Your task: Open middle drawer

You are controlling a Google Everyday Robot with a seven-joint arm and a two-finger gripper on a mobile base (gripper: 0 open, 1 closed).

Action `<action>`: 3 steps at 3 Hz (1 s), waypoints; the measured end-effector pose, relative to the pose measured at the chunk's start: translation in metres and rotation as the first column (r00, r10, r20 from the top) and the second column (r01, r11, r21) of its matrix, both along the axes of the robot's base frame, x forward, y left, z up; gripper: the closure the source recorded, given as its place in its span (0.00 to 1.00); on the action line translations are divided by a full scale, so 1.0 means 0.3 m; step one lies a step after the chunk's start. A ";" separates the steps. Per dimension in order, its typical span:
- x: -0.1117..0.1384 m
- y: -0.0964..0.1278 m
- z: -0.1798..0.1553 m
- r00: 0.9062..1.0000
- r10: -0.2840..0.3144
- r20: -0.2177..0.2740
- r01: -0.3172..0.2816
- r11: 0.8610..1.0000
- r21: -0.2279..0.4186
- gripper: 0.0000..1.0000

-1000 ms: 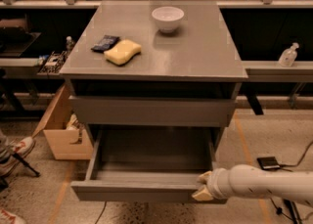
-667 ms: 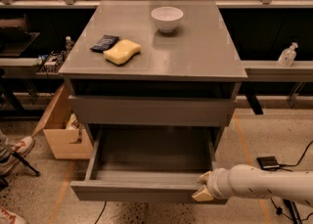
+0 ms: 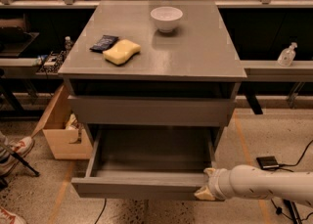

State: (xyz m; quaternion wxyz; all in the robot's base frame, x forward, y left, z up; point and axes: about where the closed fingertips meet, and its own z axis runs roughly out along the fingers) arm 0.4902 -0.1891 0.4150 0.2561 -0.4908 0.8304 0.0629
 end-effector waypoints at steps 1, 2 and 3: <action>-0.014 -0.016 0.037 1.000 -0.006 0.030 0.006 1.000 0.020 0.00; -0.051 -0.069 0.146 0.992 -0.042 0.117 0.039 0.999 0.029 0.00; -0.069 -0.169 0.241 0.976 -0.099 0.192 0.092 0.995 0.045 0.00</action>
Offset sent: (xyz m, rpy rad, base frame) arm -0.0310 -0.0479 0.0925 0.0246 -0.2467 -0.0970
